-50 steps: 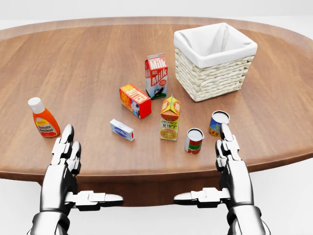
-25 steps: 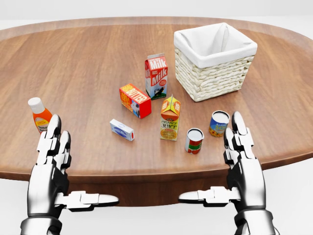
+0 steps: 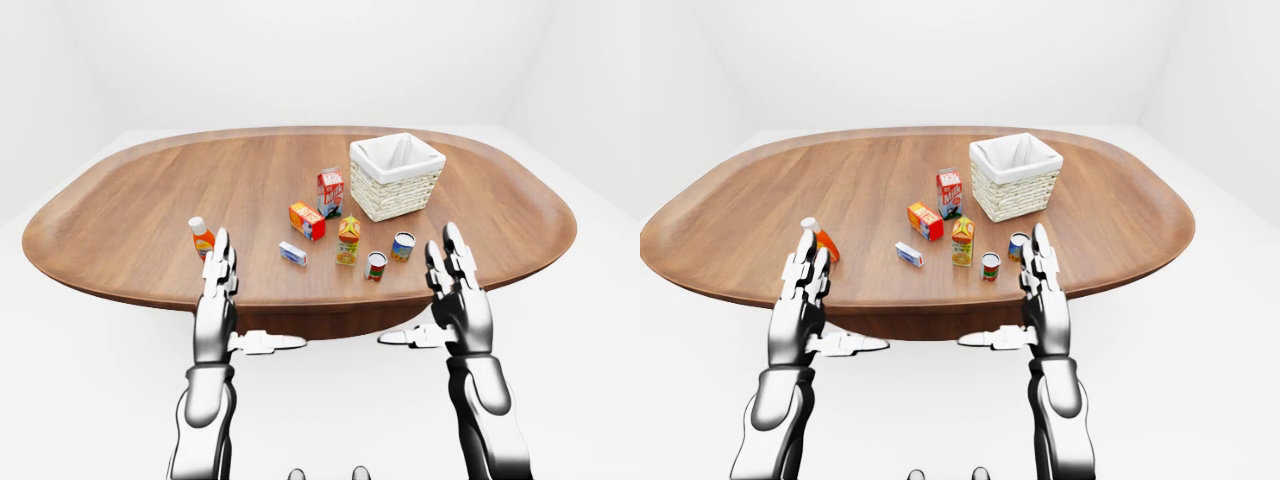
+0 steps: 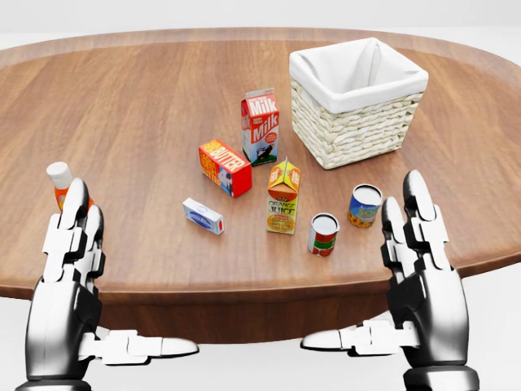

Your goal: Pick up the alphabet soup and the tomato sauce, and put them in the basket.

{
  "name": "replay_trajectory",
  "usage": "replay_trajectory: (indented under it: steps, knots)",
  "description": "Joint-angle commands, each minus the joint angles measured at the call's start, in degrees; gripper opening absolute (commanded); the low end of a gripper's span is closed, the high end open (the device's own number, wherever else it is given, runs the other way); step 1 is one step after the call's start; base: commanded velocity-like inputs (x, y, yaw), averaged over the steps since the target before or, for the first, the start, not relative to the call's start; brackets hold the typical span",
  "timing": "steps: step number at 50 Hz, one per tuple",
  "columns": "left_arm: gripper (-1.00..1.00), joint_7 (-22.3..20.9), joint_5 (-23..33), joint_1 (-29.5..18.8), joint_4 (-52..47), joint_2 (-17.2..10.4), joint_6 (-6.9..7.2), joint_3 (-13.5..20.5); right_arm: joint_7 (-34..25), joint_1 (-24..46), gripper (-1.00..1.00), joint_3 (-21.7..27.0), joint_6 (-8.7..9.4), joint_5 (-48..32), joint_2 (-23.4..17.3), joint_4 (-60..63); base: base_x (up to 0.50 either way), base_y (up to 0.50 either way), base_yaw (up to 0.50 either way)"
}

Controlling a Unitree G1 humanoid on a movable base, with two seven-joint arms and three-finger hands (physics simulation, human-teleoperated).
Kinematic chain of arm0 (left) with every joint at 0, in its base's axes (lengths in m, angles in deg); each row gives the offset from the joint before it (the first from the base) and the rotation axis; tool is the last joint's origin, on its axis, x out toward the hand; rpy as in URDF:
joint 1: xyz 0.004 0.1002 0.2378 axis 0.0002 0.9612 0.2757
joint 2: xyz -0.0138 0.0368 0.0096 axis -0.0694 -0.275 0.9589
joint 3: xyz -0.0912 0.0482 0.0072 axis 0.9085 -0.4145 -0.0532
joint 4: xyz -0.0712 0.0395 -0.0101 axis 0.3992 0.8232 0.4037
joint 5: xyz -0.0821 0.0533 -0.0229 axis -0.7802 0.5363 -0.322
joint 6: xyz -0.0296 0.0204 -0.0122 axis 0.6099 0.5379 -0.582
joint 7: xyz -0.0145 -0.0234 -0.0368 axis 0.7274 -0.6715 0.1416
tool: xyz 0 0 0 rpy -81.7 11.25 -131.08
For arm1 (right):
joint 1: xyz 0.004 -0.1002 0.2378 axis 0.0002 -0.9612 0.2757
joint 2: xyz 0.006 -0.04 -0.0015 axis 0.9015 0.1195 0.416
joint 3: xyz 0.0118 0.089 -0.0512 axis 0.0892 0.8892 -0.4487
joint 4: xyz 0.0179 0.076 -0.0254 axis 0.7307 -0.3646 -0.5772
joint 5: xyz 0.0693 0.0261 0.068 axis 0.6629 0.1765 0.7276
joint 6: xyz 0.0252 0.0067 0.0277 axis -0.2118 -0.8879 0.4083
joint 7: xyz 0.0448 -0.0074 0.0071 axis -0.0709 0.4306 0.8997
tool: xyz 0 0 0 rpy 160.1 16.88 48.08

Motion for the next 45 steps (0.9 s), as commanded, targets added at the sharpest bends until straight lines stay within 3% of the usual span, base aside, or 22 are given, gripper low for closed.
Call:
replay_trajectory:
  steps: [1, 45]
  knots:
    - [1.0, 0.88, 2.61, 2.29, -5.44, 0.18, 0.0, -0.44, 0.14, -1.57, 1.0, 0.04, 0.0, 0.77, 0.15, 4.55, 0.0, 0.0, 0.0]
    - [1.0, 1.43, 3.2, 2.2, -5.59, 0.19, 0.0, -0.21, 0.53, -1.54, 1.0, 0.43, 0.0, 0.83, 0.2, 5.65, 0.0, 0.0, 0.0]
